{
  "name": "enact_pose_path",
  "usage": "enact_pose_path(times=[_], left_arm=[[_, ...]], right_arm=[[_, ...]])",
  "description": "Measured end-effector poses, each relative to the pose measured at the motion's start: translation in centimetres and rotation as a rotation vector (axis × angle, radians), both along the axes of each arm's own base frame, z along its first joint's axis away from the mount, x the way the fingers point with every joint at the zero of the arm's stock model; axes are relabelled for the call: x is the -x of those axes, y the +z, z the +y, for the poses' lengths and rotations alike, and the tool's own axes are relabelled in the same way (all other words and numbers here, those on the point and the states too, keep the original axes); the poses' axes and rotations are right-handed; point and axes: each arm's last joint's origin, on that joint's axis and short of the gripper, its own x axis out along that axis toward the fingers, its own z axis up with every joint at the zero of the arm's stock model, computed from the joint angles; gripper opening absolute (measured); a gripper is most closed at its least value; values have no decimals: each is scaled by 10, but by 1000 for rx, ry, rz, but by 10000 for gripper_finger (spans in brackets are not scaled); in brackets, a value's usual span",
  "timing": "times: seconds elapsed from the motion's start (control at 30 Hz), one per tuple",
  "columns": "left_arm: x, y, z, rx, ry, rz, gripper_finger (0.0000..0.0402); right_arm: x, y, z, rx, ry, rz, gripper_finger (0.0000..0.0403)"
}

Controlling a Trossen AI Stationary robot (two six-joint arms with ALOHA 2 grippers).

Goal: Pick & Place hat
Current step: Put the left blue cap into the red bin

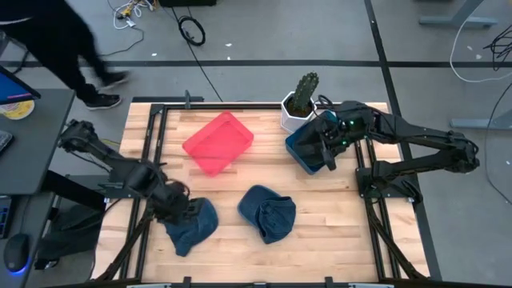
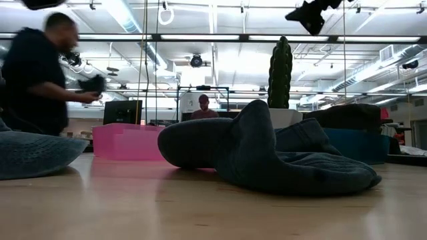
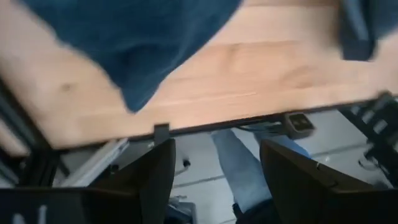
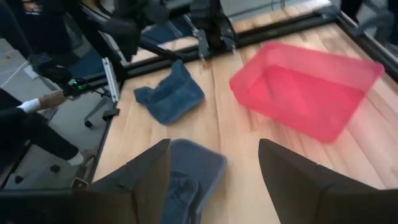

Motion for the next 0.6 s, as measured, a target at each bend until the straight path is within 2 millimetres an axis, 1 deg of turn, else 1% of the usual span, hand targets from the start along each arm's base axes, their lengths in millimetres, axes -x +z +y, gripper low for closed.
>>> enact_pose_path(times=[0.13, 0.23, 0.33, 0.4, 0.5, 0.6], left_arm=[[7, -11, -18, -14, 42, 119, 236], [4, -23, -30, -67, 15, 167, 236], [-1, -36, -41, -149, 5, 161, 236], [-6, -44, -49, -154, 3, 162, 236], [-12, -55, -55, -178, -18, 176, 236], [-16, -64, -60, -217, 11, 182, 236]], right_arm=[[-2, 2, 4, 32, 33, -26, 245], [-2, 1, 6, 46, 52, -25, 245], [-2, 1, 8, 54, 69, -20, 245], [-2, 1, 9, 54, 74, -20, 245], [-2, 1, 11, 60, 84, -20, 245], [-2, 1, 11, 59, 84, -20, 245]])
